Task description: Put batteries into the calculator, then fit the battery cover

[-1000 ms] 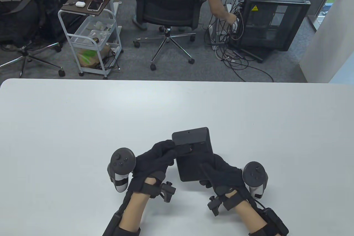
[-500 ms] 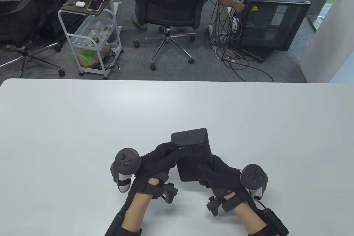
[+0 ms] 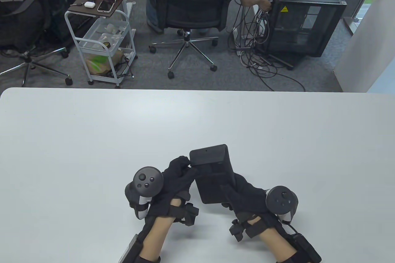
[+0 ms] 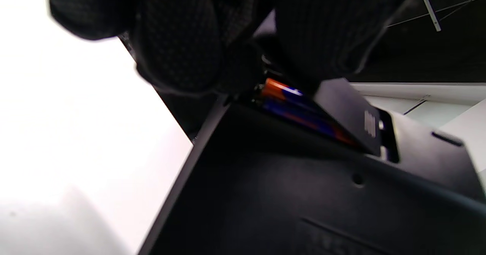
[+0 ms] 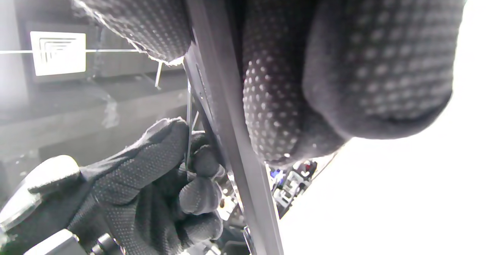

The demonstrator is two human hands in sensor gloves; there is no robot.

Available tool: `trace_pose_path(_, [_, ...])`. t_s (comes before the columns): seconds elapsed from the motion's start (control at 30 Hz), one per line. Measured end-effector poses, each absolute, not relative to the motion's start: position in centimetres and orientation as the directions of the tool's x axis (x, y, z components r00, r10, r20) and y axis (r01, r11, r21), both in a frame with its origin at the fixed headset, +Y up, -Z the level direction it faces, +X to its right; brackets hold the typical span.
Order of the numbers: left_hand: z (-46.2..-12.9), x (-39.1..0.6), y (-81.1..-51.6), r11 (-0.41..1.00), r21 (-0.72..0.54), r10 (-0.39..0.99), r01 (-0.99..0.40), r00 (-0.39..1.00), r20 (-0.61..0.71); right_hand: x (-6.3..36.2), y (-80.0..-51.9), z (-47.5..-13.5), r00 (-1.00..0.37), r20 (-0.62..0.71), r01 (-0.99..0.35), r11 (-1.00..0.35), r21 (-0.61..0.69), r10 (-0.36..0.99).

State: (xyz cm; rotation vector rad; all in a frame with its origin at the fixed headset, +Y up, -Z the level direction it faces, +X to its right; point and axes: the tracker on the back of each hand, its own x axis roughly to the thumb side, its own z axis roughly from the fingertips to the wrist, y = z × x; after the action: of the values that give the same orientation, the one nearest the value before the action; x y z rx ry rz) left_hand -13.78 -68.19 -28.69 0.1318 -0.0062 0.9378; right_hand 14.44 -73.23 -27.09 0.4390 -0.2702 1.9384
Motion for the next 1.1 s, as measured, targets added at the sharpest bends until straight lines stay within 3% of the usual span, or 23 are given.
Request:
trace_pose_path(0.23, [-28.2, -13.2, -68.0, 0.688, 0.154, 0.716, -0.71, 0.698, 0.019, 14.0, -73.3, -26.9, -0.332, 0.432, -0.922, -0.385, 0.039, 0.838])
trace_pose_path(0.47, [-28.6, -13.5, -68.6, 0.578, 0.104, 0.81, -0.809, 0.584, 0.042, 14.5, -73.5, -27.3, -0.239, 0.422, -0.95, -0.3, 0.086, 0.875])
trace_pose_path(0.77, [-29.9, -13.3, -70.7, 0.301, -0.183, 0.953, -0.936, 0.301, 0.028, 14.7, -73.4, -27.4, -0.186, 0.446, -0.96, -0.258, 0.108, 0.876])
trace_pose_path(0.9, [-29.7, -13.0, -70.2, 0.357, -0.131, 0.933, -0.925, 0.347, 0.091, 14.8, -73.4, -27.4, -0.165, 0.436, -0.964, -0.238, 0.118, 0.885])
trace_pose_path(1.1, [-29.4, -12.8, -70.0, 0.354, -0.151, 0.935, -0.923, 0.347, 0.067, 14.9, -73.4, -27.5, -0.163, 0.437, -0.964, -0.237, 0.12, 0.885])
